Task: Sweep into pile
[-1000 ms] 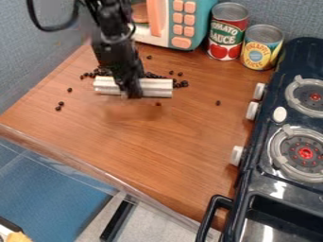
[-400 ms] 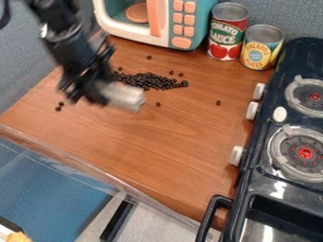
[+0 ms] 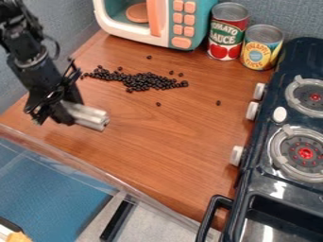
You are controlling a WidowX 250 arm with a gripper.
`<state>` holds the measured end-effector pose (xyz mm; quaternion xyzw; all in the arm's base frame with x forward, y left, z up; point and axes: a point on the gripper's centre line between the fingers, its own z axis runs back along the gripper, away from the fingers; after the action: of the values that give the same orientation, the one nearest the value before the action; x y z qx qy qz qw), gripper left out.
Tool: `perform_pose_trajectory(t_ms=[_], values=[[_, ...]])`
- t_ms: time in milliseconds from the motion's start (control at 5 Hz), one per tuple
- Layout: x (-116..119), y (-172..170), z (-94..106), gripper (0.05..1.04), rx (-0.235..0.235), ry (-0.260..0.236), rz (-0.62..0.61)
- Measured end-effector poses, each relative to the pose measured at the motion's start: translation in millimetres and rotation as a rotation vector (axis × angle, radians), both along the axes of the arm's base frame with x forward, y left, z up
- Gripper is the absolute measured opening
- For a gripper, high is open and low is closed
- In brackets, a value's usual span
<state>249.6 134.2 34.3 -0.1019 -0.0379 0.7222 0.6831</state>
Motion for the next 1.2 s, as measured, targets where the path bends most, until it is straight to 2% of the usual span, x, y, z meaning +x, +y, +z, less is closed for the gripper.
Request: perform_pose_trajectory(t_ms=[400, 600, 800, 1200], values=[[7.8, 40.7, -24.7, 0.385, 0.039, 0.032, 0.046], [16.3, 52.2, -25.4, 0.385, 0.081, 0.041, 0.044], [30.5, 52.8, -25.5, 0.385, 0.110, 0.037, 0.000], [64.3, 32.8, -25.4, 0.385, 0.101, 0.022, -0.068]])
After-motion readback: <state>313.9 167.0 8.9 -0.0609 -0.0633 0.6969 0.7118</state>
